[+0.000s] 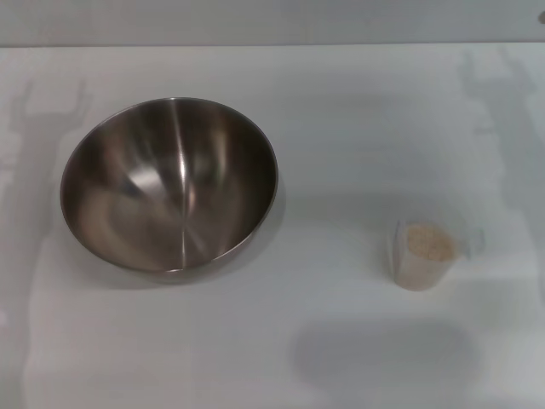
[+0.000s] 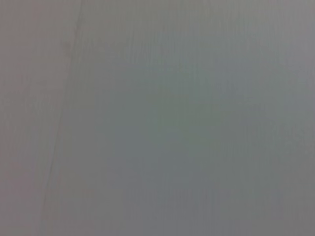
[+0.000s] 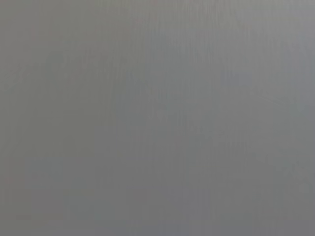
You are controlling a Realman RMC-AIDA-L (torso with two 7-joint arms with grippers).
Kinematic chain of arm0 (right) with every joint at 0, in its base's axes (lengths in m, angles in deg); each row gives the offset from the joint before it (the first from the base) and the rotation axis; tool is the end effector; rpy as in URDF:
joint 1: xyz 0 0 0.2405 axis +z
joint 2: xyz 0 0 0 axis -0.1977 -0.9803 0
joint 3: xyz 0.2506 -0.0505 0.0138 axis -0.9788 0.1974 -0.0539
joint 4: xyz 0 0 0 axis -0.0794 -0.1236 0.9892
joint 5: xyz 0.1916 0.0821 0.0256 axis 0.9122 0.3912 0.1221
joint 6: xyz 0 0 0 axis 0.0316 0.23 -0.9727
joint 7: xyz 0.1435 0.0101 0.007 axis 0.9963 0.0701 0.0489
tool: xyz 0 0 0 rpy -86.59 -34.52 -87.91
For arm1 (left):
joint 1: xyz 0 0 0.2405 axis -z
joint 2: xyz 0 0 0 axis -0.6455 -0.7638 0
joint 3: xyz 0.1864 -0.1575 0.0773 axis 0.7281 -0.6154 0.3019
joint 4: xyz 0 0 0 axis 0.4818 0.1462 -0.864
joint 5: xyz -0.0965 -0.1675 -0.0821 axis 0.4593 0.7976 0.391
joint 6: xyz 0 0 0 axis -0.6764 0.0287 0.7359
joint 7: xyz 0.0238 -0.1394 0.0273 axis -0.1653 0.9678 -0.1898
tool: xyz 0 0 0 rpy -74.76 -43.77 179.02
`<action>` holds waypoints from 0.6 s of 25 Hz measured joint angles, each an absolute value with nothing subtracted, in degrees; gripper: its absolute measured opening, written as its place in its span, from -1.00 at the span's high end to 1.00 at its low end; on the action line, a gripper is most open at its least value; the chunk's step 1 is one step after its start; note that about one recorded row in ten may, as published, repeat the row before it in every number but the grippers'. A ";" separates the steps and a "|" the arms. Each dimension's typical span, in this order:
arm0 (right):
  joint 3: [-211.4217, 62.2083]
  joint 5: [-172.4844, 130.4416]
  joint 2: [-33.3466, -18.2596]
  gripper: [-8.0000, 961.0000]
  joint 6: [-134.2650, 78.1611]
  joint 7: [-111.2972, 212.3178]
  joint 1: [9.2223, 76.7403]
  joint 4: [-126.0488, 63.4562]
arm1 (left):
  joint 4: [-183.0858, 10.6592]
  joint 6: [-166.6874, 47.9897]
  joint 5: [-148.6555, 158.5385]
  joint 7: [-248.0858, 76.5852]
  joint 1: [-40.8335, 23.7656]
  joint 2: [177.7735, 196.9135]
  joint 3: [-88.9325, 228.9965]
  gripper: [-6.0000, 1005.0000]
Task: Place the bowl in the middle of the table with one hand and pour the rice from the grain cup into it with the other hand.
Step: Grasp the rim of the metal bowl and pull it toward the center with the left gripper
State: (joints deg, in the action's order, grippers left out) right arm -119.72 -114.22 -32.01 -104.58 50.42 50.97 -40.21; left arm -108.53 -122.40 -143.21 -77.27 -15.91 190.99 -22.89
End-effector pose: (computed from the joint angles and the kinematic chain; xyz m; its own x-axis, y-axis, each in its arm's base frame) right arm 0.2374 0.3879 0.0400 0.6156 0.4995 -0.6096 -0.6580 -0.1000 -0.7464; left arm -0.2909 0.3641 0.0587 0.6206 -0.3744 0.6890 0.7347 -0.0292 -0.6777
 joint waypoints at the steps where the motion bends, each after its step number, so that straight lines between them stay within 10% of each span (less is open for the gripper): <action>1: -119.71 -114.30 -32.00 -0.18 -104.75 50.42 50.84 -40.18 | -108.53 -122.40 -143.21 -77.27 -15.91 190.99 -22.89 -0.68; 15: -119.76 -114.20 -31.92 -0.18 -105.99 50.42 50.17 -39.44 | -110.93 -117.80 -143.08 -77.41 -14.83 191.16 -26.17 -0.68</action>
State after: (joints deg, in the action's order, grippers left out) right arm -119.76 -114.20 -31.92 -105.99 50.42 50.17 -39.44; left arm -110.93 -117.80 -143.08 -77.41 -14.83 191.16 -26.17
